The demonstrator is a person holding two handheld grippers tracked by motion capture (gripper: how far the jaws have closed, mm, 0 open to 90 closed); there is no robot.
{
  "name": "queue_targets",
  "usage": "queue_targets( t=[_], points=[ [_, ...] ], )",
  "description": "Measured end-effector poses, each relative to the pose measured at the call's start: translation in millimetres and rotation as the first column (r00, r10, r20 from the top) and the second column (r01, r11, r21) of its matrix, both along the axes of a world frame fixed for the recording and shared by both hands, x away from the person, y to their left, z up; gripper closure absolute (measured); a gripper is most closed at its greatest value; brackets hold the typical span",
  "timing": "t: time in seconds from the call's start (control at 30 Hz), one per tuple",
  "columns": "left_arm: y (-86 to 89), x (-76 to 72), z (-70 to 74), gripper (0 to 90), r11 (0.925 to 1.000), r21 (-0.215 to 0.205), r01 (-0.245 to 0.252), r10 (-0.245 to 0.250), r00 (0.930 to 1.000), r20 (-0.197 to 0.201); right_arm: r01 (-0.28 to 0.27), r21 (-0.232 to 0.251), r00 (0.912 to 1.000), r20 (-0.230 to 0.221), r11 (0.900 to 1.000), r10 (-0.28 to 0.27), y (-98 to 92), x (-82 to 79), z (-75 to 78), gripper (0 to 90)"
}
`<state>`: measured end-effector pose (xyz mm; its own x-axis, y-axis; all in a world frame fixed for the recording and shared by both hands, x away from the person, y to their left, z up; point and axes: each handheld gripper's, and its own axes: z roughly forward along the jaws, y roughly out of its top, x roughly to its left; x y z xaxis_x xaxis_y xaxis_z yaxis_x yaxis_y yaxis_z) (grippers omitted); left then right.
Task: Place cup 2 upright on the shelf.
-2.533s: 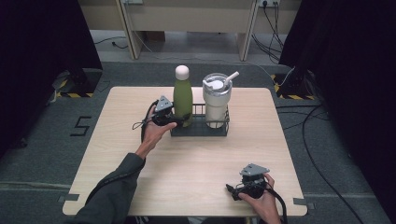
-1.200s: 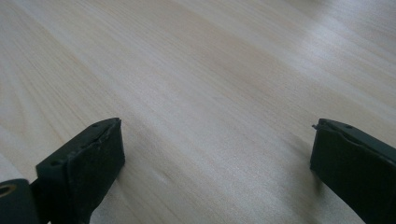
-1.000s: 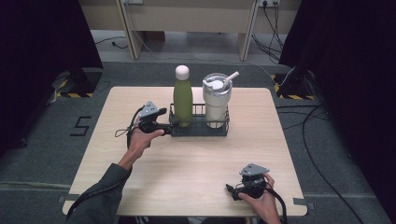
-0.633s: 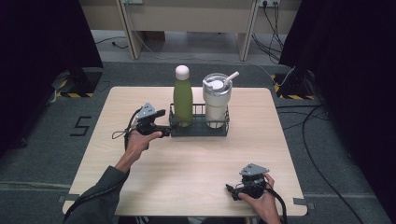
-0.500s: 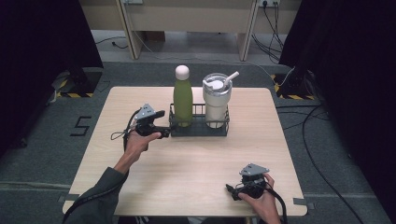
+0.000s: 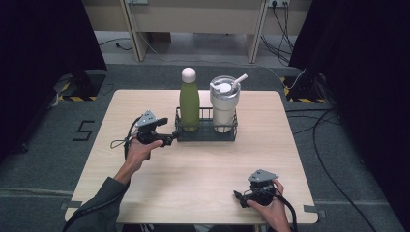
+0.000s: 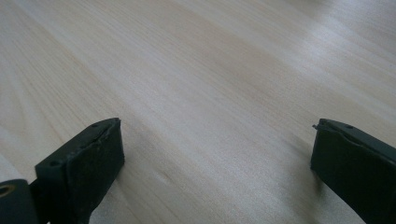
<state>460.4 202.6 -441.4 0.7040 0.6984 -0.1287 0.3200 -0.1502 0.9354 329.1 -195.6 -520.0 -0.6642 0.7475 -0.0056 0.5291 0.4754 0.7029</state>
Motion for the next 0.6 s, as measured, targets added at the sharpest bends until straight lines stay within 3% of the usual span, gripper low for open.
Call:
queue_targets(
  t=[0.6],
  points=[
    [11.8,-16.0,-10.1,14.9,0.9998,-0.02,-0.001,0.001,0.9993,-0.038,0.002,0.0,1.0,-0.002,1.0,-0.002,0.2,-0.2,0.0,3.2]
  ],
)
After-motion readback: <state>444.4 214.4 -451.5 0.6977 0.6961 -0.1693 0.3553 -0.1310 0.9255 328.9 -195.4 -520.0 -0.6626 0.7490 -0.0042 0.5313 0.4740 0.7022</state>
